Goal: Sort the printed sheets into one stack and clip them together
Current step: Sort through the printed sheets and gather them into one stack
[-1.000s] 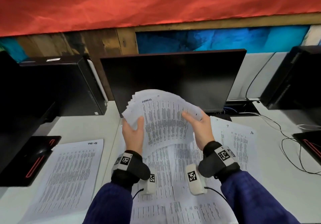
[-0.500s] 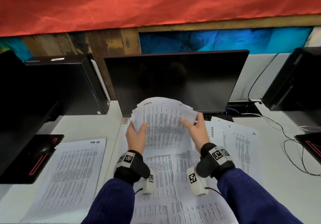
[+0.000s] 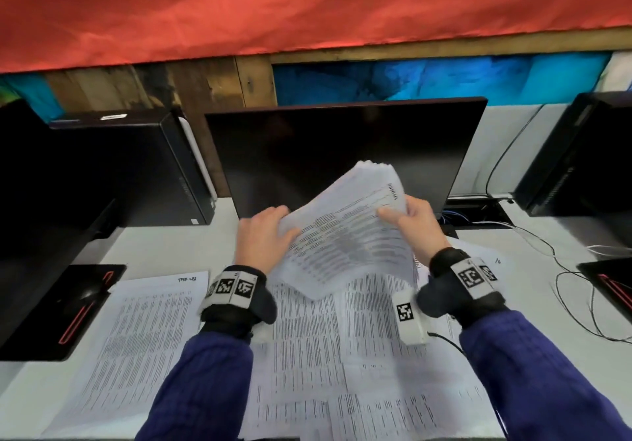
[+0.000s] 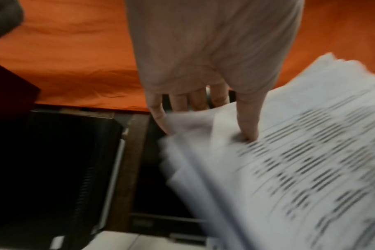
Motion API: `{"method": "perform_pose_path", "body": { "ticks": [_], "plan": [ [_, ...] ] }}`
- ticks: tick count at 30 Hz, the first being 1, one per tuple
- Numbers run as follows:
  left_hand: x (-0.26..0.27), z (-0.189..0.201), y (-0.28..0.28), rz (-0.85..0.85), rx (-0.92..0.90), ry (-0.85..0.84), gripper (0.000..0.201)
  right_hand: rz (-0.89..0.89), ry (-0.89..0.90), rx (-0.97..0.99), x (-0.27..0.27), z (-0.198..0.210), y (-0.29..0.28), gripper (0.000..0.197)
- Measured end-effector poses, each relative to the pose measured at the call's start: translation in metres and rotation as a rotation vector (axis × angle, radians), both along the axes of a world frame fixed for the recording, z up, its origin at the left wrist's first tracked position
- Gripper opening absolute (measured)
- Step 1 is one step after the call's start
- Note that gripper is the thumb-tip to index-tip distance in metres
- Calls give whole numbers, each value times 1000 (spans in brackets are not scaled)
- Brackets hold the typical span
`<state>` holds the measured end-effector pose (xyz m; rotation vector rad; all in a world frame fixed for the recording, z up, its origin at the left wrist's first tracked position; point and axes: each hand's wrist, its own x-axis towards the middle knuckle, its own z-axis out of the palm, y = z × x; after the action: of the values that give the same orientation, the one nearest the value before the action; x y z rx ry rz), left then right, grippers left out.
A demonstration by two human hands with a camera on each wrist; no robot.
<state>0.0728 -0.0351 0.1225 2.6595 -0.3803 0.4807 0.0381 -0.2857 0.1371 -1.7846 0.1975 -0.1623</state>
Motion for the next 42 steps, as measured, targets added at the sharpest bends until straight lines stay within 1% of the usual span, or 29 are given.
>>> {"method": "perform_pose_path", "body": {
  "ticks": [1,2,3,4,5,6,7,8,9,11,13,15,18,20,22,24,25,27,29,32,35,38,40,42],
  "plan": [
    [1,-3,9,62,-44,29,19,-27,17,113,-3,-5,-9,22],
    [2,-9,17,113,-165,87,20,-45,35,215,-7,-10,-15,23],
    [2,-14,23,145,-363,172,20,-61,48,302,-11,-16,-20,24],
    [3,-19,27,141,-605,271,19,-75,50,376,-15,-22,-23,25],
    [1,-23,27,101,-848,377,18,-91,48,438,-17,-29,-24,25],
    [-2,-29,26,54,-1042,472,18,-108,46,494,-18,-35,-23,26],
    [-5,-34,22,20,-1160,543,21,-124,43,541,-20,-41,-22,27],
    [-7,-40,18,4,-1215,578,25,-131,46,571,-21,-45,-20,28],
    [-11,-43,12,4,-1232,577,26,-128,50,568,-22,-49,-19,29],
    [-16,-48,4,33,-1249,506,26,-95,51,479,-24,-52,-17,30],
    [-19,-50,-1,80,-1258,433,27,-80,30,396,-25,-54,-15,24],
    [-24,-53,-4,125,-1238,389,30,-111,8,384,-26,-57,-13,19],
    [-31,-58,-9,195,-1219,372,34,-102,21,360,-27,-70,-11,28],
    [-33,-59,-11,256,-1195,389,47,-83,47,305,-26,-81,-7,33],
    [-32,-60,-12,296,-1185,415,59,-122,39,236,-23,-86,-1,30],
    [-30,-62,-11,277,-1206,415,59,-197,2,125,-20,-87,4,27],
    [-30,-63,-11,265,-1227,411,56,-242,-27,46,-19,-87,5,30],
    [-27,-66,-11,281,-1281,414,57,-295,-139,-101,-19,-86,5,40],
    [-24,-66,-12,332,-1334,428,62,-252,-263,-273,-22,-85,4,50],
    [-17,-59,-18,387,-1367,389,53,-114,-326,-640,-22,-85,2,65],
    [-12,-51,-23,453,-1323,331,48,-46,-295,-873,-18,-88,0,80],
    [-4,-51,-22,492,-1246,312,50,-34,-277,-973,-15,-90,-2,79],
    [-1,-50,-21,506,-1183,286,41,-29,-261,-978,-15,-89,-3,77],
    [1,-50,-21,502,-1161,263,31,-19,-246,-966,-14,-89,-4,75]
  ]
}}
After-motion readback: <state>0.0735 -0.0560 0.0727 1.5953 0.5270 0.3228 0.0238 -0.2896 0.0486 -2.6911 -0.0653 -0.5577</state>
